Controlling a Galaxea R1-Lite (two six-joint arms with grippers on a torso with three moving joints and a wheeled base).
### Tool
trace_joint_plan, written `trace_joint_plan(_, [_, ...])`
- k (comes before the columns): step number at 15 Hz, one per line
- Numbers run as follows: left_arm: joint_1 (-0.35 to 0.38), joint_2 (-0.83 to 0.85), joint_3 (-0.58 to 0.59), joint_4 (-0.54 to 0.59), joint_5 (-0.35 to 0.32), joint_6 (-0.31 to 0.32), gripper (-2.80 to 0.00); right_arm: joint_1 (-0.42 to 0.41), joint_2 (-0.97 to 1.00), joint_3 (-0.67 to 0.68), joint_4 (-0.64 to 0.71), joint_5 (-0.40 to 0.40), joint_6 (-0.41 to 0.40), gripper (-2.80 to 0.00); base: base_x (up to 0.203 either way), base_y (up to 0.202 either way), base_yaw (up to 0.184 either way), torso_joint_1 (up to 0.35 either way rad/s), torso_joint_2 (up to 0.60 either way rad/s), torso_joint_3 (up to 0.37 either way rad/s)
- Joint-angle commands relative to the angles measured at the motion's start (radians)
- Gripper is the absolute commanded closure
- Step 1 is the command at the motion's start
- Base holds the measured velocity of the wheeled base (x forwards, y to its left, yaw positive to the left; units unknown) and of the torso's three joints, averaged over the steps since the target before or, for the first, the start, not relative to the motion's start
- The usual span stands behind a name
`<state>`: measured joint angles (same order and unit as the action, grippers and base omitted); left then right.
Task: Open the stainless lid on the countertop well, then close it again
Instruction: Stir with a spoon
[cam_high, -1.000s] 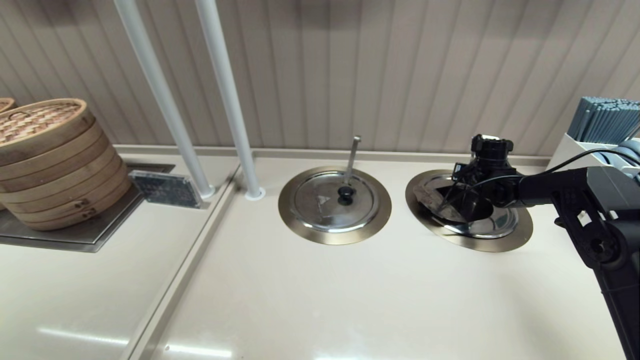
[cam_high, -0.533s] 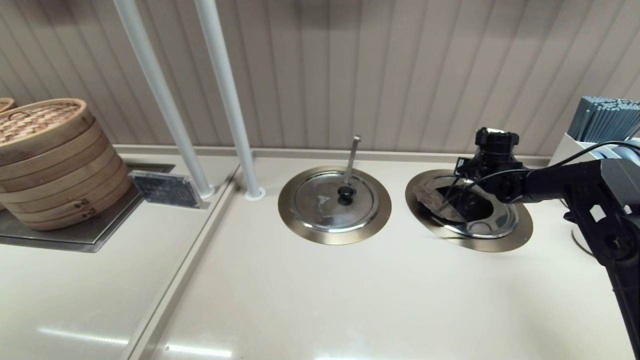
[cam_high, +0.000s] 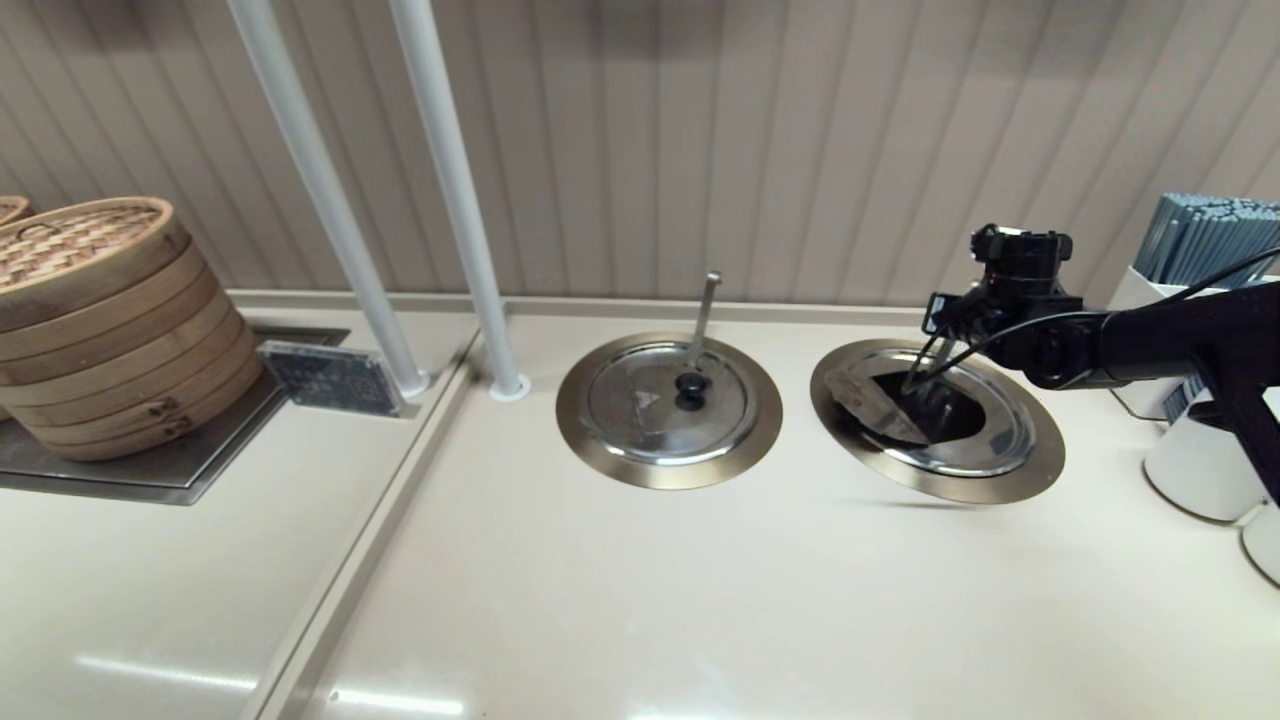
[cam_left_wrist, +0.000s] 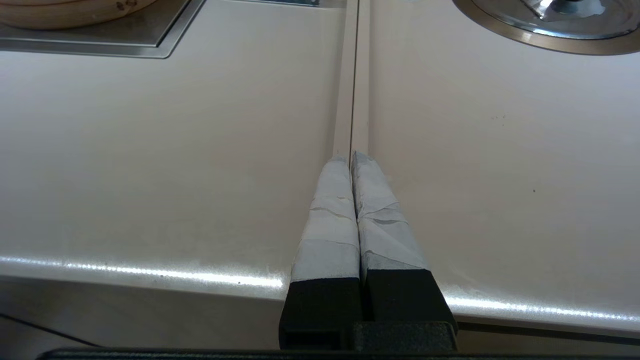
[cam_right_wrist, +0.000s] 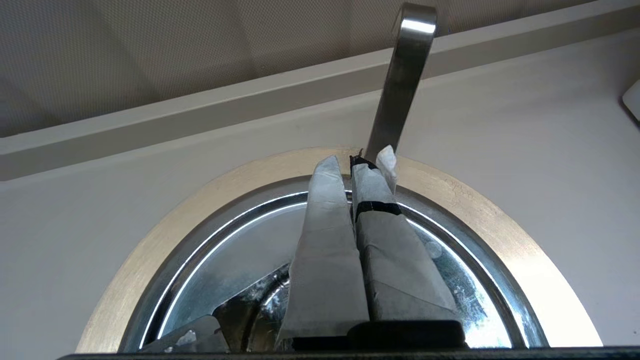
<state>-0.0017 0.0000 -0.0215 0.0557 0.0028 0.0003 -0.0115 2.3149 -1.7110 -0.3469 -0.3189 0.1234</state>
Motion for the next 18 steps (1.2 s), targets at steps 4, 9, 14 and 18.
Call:
trace_joint_plan(4, [0.000,0.000,0.000,0.001,0.000,0.000,0.00,0.002,0.069,0.002,-0.053,-0.006,-0.049,0.00,0.000,0.000,0.000,0.000,0.00,0.000])
trace_joint_plan(9, [0.000,0.000,0.000,-0.001,0.000,0.001,0.00,-0.035,0.129,-0.055,-0.050,-0.012,-0.048,0.00,0.000,0.000,0.000,0.000,0.00,0.000])
trace_joint_plan(14, [0.000,0.000,0.000,0.000,0.000,0.000,0.00,-0.041,0.112,-0.063,-0.054,-0.031,-0.042,-2.80,0.000,0.000,0.000,0.000,0.00,0.000])
trace_joint_plan(18, [0.000,0.000,0.000,0.001,0.000,0.000,0.00,-0.041,0.136,-0.069,-0.056,-0.025,-0.039,-2.80,0.000,0.000,0.000,0.000,0.00,0.000])
